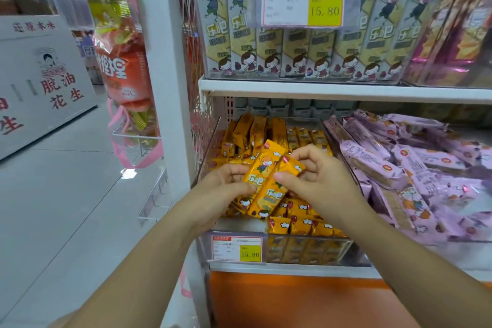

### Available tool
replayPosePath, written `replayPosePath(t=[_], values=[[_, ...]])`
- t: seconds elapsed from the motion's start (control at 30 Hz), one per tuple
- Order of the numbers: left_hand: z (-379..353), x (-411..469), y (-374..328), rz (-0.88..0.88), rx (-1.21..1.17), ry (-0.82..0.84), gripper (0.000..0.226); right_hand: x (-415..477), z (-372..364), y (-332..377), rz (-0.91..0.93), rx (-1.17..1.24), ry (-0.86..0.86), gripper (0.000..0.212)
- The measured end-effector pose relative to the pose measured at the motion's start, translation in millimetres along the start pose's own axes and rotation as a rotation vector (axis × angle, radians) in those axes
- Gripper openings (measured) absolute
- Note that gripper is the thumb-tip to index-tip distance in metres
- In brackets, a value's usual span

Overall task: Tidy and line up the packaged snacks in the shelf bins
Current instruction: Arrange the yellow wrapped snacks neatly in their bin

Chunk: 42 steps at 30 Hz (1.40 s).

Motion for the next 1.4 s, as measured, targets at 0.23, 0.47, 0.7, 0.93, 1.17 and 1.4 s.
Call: replayPosePath(t=[0.23,0.47,0.7,0.93,1.17,1.4], values=[[4.5,-3.5,7.0,-0.105,0.472,0.052,0.032,-5.4,-11.3,1.6,0.096,-0.312,0.081,0.027],[3.2,-2.9,8.8,-0.168,0.694,-0.137,0.053,-11.0,-22.5,-0.2,0.167,-0.483,0.172,0.021],[3.8,-2.2,10.8,-0.119,0.632,0.027,0.041,-16.9,-32.3,-6.6,0.226,-0.646,0.304,0.031],[-1.0,-11.5,8.6,0.135,0.385,0.256,0.023,-22.9,-28.7,-9.0,0.238,-0.778,0.404,0.028],[-1.2,-2.7,20.5,0.126,0.619,0.266,0.026,22.2,-6.7,-1.1,0.199,-0.720,0.129,0.036],[-2.3,4.5,22.9,0.174,0.570,0.277,0.027,60.1,-24.1,-12.7,0.068,-0.902,0.078,0.049]])
Point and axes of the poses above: each hand's wrist, its own x-axis towards the middle knuckle, its own z-axis out of the back of the hand, y = z × x, the point moved 4 cm from there along x, towards the middle knuckle, and after that the axes turned 2 degrees about -y, right-handed, at the moved point
